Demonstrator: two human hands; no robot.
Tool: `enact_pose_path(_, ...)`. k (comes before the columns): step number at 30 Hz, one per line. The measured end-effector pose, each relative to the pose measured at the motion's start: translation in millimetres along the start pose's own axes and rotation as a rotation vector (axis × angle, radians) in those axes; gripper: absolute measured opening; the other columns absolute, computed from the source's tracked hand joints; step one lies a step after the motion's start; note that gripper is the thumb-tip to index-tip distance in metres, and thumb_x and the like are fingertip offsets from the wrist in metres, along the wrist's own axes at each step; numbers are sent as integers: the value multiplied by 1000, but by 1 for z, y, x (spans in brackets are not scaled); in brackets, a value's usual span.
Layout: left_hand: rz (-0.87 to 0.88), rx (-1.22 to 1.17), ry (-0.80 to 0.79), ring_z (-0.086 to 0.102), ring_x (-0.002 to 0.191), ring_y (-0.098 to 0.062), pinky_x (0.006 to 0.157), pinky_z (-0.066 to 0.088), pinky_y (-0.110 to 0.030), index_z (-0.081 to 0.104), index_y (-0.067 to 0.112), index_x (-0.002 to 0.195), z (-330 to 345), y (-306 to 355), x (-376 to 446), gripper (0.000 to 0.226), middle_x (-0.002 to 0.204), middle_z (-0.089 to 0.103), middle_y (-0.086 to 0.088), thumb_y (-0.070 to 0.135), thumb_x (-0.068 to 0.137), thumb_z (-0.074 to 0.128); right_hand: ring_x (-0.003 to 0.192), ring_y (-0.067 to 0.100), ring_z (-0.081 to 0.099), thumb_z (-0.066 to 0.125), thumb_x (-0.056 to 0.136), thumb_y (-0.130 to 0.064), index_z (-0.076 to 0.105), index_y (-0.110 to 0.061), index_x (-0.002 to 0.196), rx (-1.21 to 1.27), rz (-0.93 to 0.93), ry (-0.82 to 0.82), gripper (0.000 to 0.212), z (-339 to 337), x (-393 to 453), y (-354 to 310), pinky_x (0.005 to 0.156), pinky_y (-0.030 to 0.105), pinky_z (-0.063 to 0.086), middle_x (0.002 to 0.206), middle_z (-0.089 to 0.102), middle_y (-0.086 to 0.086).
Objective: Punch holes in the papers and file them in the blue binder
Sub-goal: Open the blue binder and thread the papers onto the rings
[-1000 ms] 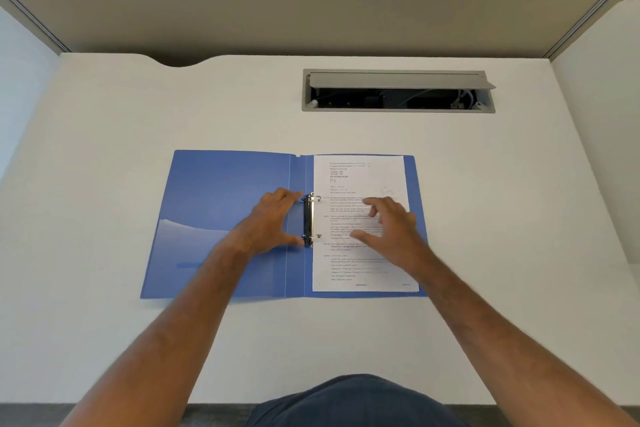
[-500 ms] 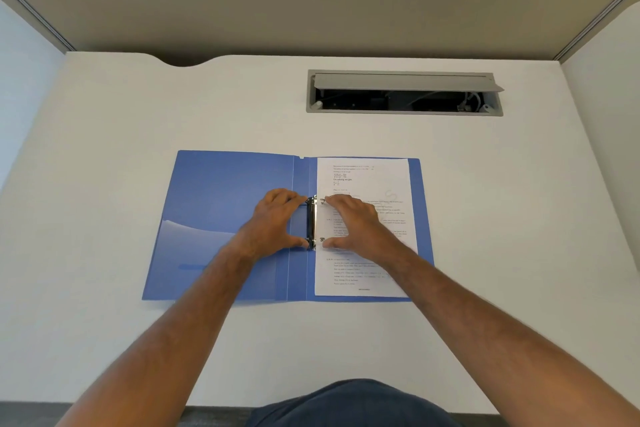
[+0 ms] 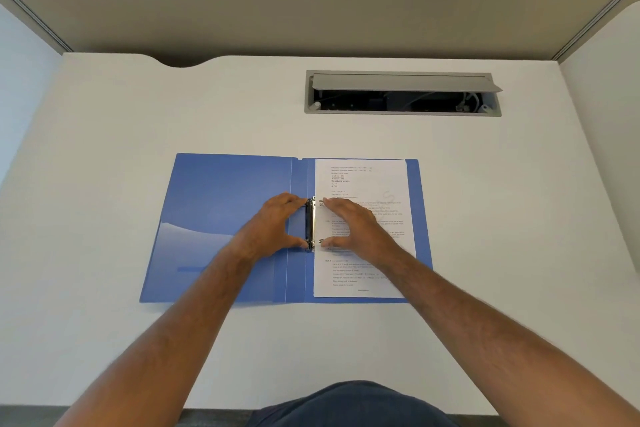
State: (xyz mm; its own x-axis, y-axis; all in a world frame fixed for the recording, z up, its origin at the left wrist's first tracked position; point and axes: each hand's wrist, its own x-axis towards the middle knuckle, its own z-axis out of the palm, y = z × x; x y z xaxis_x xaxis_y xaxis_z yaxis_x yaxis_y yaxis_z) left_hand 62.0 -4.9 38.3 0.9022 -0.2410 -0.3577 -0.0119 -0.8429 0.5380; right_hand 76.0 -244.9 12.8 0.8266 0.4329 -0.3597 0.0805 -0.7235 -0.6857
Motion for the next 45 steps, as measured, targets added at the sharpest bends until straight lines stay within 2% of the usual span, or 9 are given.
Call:
enact_pose_path(3,-20,-16,-13,36,148,-20,115,30,-26,40,22,159,-1,3,0,98,159,43,2,44,79,90,152,17,37,91,79,-44,40,-30,161,13,-7,5,97,0,1,1,127,47,31,165,43,-7)
enact_pose_path(11,-62,-28,-33,34,153,-22,125,35,-44,40,26,159,-1,4,1,103,161,46,3,48,74,93,152,20,36,92,77,-46,42,-34,160,-5,15,10,97,-1,3,3,128,46,27,163,43,-11)
enact_pose_path(19,-40,-11,-6,29,156,-21,125,28,-37,40,24,160,1,7,2,100,164,43,1,44,77,92,147,21,40,91,77,-45,44,-32,159,-35,-24,42,96,0,5,-1,126,47,31,159,47,-7)
enact_pose_path(22,-4,16,10,40,147,-20,119,32,-30,44,21,158,1,13,4,98,157,50,-1,44,76,92,143,20,44,90,80,-41,46,-26,159,-79,-56,62,91,-3,4,-6,123,38,30,155,52,-2)
enact_pose_path(28,-20,13,-1,44,143,-20,116,40,-34,43,22,157,-1,17,2,98,156,49,0,44,75,93,141,20,48,88,82,-46,43,-27,161,-113,-90,52,92,-2,4,-4,121,40,37,154,53,-1)
enact_pose_path(37,-16,18,1,44,142,-20,116,42,-37,39,24,159,3,18,-1,97,154,46,1,43,79,90,155,18,28,79,91,-49,25,-33,167,-110,-94,20,95,3,-7,1,126,39,26,172,29,-7)
enact_pose_path(39,-16,20,2,43,142,-20,117,41,-37,39,23,159,5,20,-2,97,155,45,1,43,79,90,155,16,26,78,93,-46,25,-29,167,-115,-105,39,93,4,-17,3,126,35,23,171,28,-7)
enact_pose_path(43,-20,38,5,40,146,-20,121,38,-38,36,22,161,11,27,-4,98,159,42,0,46,81,88,159,16,22,75,95,-46,28,-26,164,-111,-83,99,86,8,-37,18,133,44,19,171,29,-5)
enact_pose_path(45,-14,43,2,39,146,-20,121,38,-37,36,22,161,15,32,-4,98,159,42,0,46,81,88,157,15,26,74,96,-47,31,-28,162,-44,-8,152,80,10,-49,26,131,40,25,169,32,-6)
